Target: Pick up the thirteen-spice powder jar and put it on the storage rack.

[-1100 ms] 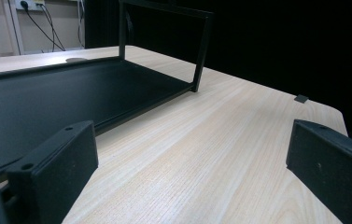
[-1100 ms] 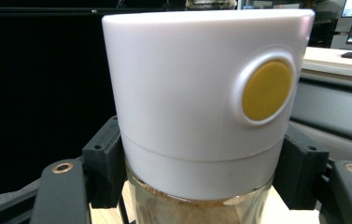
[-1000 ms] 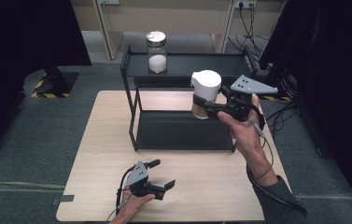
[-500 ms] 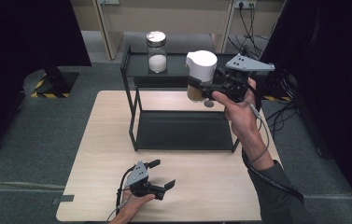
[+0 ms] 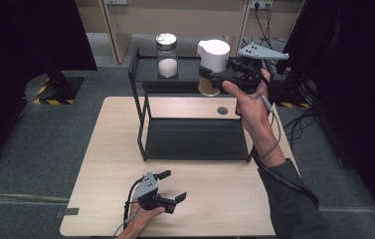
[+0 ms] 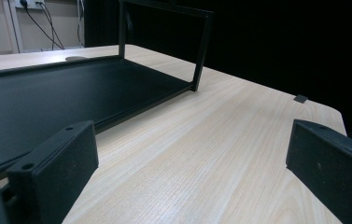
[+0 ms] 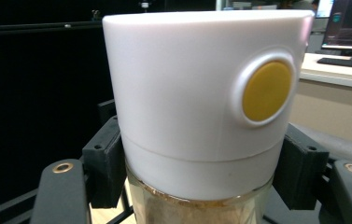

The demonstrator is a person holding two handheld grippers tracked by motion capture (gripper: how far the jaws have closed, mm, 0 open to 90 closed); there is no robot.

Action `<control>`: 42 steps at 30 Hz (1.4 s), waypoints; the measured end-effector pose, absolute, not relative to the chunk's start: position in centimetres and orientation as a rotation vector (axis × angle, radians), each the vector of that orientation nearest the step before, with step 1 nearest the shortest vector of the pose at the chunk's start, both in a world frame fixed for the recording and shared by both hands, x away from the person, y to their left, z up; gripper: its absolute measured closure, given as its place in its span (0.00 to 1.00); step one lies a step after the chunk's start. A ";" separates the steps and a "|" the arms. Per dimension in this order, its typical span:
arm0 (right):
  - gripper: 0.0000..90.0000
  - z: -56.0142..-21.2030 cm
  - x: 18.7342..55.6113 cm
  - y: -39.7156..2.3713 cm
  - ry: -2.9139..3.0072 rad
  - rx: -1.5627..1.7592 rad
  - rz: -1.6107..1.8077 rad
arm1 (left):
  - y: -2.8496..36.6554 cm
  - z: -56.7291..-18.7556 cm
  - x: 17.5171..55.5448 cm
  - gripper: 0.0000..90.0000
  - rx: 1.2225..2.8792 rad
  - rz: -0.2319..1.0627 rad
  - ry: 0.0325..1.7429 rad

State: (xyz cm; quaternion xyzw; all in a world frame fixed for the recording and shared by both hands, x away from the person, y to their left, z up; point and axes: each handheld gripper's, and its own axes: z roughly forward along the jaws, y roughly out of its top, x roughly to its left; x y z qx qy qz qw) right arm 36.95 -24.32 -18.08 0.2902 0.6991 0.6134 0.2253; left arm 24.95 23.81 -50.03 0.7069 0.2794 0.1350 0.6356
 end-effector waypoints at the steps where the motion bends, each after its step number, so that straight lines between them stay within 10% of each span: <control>1: 0.34 -18.0 37.1 -24.2 1.924 0.805 1.685 | 23.8 -50.0 25.0 0.02 1.616 0.308 0.639; 42: 0.34 -17.5 41.8 -20.7 1.834 0.926 1.563 | 23.9 -50.0 24.9 0.02 1.611 0.296 0.642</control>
